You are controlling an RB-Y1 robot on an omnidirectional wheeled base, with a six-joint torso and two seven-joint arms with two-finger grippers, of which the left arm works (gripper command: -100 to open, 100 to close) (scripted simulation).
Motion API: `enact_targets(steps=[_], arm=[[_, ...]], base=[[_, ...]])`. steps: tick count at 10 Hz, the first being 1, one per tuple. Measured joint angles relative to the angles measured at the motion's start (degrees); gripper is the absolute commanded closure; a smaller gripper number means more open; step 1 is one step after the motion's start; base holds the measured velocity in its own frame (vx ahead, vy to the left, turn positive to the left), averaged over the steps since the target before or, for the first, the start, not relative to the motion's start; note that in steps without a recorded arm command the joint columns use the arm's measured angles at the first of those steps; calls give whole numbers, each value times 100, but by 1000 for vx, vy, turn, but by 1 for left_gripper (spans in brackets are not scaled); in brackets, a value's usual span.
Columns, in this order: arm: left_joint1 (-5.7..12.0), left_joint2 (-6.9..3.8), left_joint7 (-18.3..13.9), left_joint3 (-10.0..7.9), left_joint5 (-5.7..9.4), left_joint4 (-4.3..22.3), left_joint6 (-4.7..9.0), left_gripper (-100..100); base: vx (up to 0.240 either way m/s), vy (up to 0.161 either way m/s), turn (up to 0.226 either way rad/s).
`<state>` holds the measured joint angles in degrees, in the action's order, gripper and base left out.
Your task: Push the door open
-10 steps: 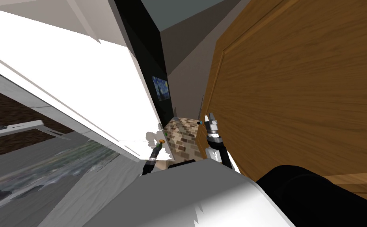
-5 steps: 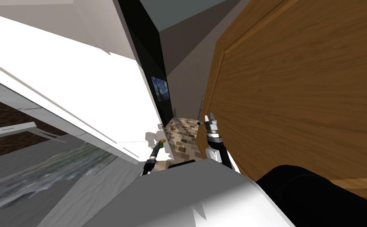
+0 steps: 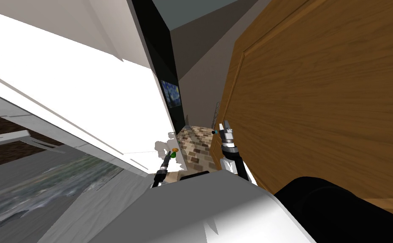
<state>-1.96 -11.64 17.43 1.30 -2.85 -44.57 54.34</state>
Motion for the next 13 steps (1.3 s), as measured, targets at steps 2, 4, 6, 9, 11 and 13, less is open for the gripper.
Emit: enact_targets(steps=[2,4,6,9,11,13], arm=[[-22,16,-230,47,63,-38,-22,-100],[-51,33,-539,106,147,-89,-56,-100],[-61,48,-811,152,217,-106,-72,-100],[-100,75,-1228,233,332,-175,-121,-100],[-126,92,-1546,300,430,-222,-151,-100],[-156,112,-1822,353,504,-279,-188,-100]], base=[[-30,11,-13],[-35,20,-19],[-21,15,-7],[-24,17,-14],[-27,21,-15],[-36,16,-21]])
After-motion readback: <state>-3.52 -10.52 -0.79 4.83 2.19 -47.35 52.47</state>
